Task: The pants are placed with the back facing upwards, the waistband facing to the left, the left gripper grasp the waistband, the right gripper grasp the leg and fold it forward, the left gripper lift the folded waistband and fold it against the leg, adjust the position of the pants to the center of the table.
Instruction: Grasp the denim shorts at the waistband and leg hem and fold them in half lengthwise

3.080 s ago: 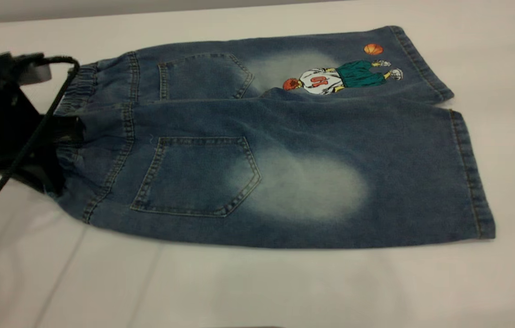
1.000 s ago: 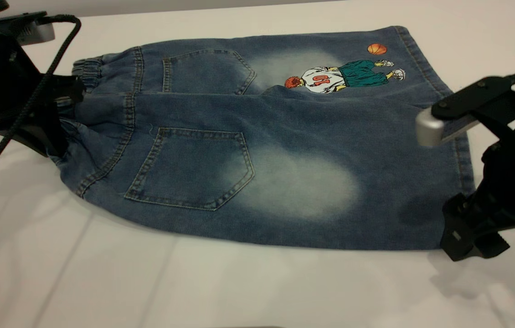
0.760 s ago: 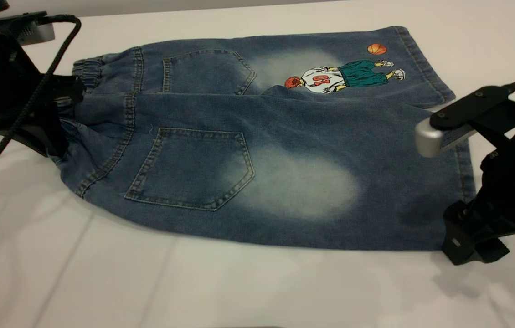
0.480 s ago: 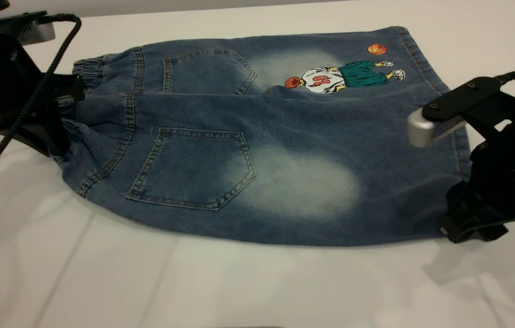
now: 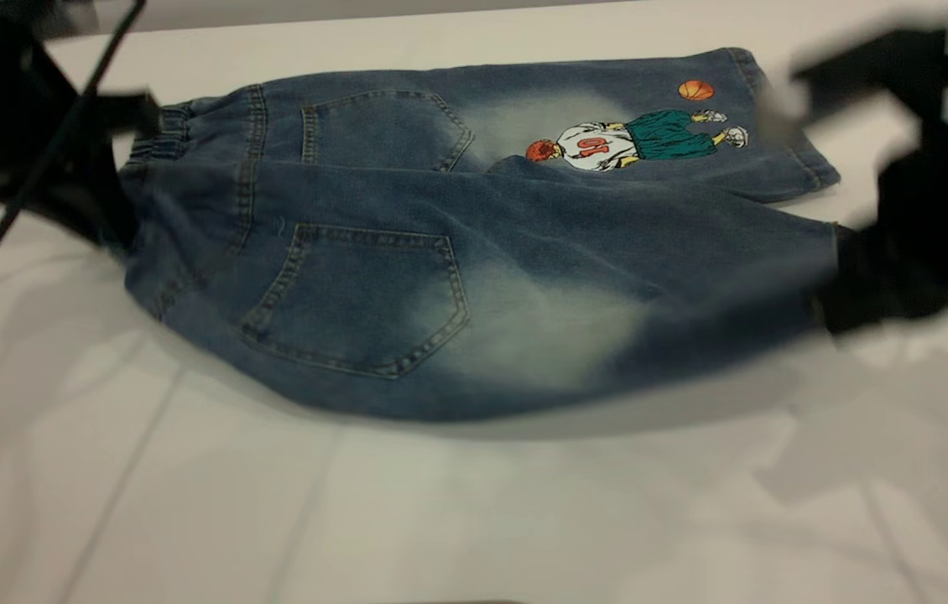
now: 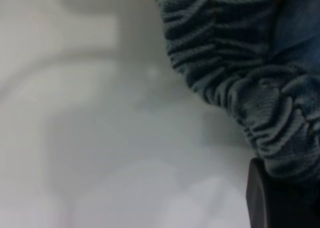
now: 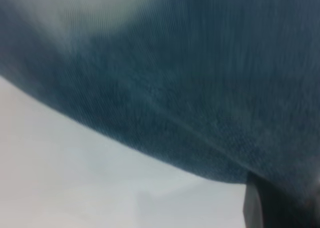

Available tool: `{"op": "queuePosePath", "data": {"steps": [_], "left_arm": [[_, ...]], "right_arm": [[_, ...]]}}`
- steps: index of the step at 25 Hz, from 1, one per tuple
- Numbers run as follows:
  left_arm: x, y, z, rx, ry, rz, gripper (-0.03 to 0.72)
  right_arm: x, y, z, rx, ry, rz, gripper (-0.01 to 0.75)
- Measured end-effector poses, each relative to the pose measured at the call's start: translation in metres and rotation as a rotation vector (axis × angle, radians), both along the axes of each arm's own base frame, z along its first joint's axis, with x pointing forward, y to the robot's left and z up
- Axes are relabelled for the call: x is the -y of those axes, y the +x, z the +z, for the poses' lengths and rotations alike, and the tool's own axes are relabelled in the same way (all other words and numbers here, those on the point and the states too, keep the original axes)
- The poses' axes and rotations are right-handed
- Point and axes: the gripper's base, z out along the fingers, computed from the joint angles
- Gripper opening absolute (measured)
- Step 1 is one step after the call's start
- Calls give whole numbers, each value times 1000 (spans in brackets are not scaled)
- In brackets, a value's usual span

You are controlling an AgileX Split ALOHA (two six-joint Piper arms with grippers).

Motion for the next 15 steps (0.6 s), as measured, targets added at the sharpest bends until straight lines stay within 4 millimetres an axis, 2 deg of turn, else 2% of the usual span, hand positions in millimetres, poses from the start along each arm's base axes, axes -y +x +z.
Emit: {"op": "queuePosePath", "data": {"steps": [3,7,10,15], "left_arm": [[3,8,14,21,-34,17,69],[8,15,24,15,-93,48,69],[11,22,32,31,-134,74,69],[13,30,41,78,-197,149,69]], "right_arm": [[-7,14,36,90,53,8,27],[-4,40,60,170,84,-24,27],[8,61,63,189,88,-83,27],[30,90,54,159,124,-216,27]]}}
